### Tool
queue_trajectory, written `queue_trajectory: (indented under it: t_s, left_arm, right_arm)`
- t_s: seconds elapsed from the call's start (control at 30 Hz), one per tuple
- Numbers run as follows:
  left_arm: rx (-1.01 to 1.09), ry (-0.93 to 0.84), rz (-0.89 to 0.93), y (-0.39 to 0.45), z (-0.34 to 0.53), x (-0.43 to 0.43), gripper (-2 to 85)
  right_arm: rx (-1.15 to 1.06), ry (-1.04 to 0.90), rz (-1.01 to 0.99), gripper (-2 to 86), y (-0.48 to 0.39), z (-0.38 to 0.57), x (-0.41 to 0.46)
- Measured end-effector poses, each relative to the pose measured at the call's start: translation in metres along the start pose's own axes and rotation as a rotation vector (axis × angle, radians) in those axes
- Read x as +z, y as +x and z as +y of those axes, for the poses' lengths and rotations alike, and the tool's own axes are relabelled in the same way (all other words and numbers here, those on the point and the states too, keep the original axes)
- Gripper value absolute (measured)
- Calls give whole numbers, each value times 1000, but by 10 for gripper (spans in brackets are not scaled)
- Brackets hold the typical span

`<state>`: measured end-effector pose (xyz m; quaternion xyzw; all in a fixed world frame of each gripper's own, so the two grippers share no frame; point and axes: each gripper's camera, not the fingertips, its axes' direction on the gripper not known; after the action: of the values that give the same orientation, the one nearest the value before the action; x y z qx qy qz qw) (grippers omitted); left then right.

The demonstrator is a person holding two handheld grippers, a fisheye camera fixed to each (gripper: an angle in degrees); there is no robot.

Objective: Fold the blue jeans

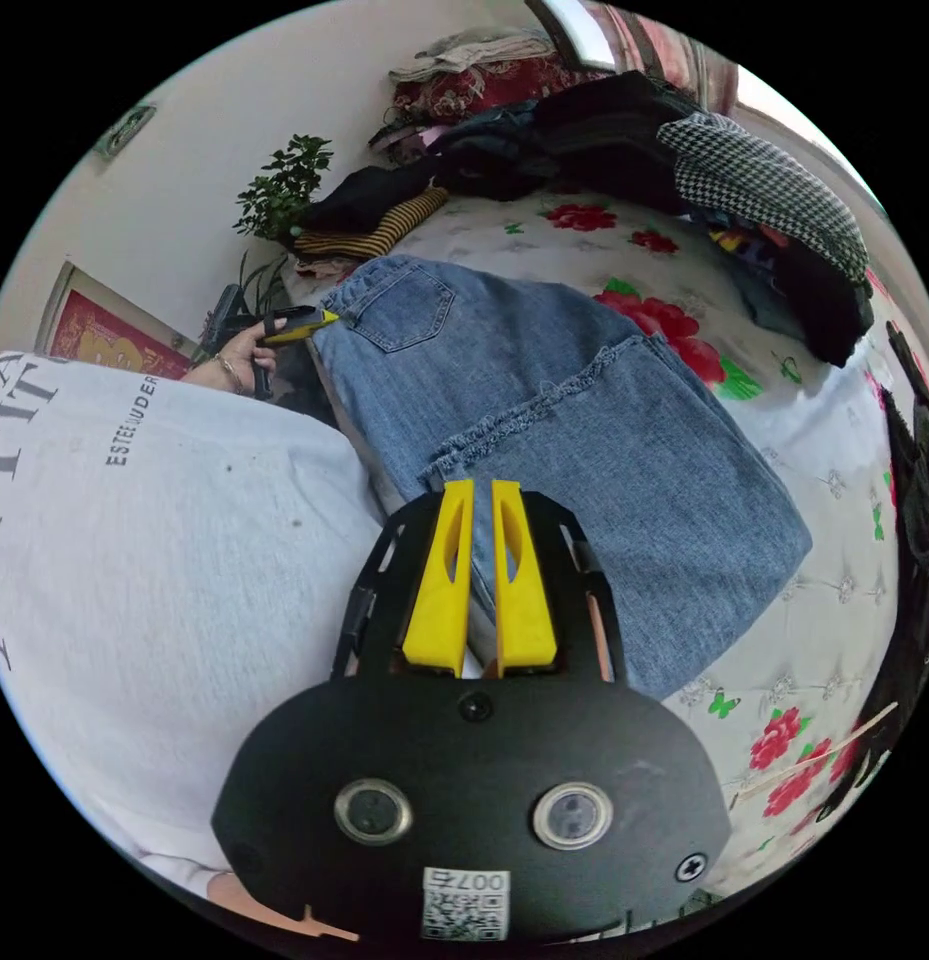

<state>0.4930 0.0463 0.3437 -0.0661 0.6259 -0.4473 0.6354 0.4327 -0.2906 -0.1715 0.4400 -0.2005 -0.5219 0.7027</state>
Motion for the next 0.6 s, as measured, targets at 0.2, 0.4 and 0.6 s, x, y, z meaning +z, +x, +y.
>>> queue_trajectory:
  t_s: [0.2,0.4,0.6]
  left_arm:
    - [3,24,13,1,-3,0,70]
    - [-156,91,46,-24,13,-13,122]
    - [-241,87,-72,-17,8,-5,158]
  right_arm:
    - [93,116,-57,3,25,14,-29]
    - [160,172,-75,1,40,34,-51]
    - [202,186,-95,1,53,44,-65]
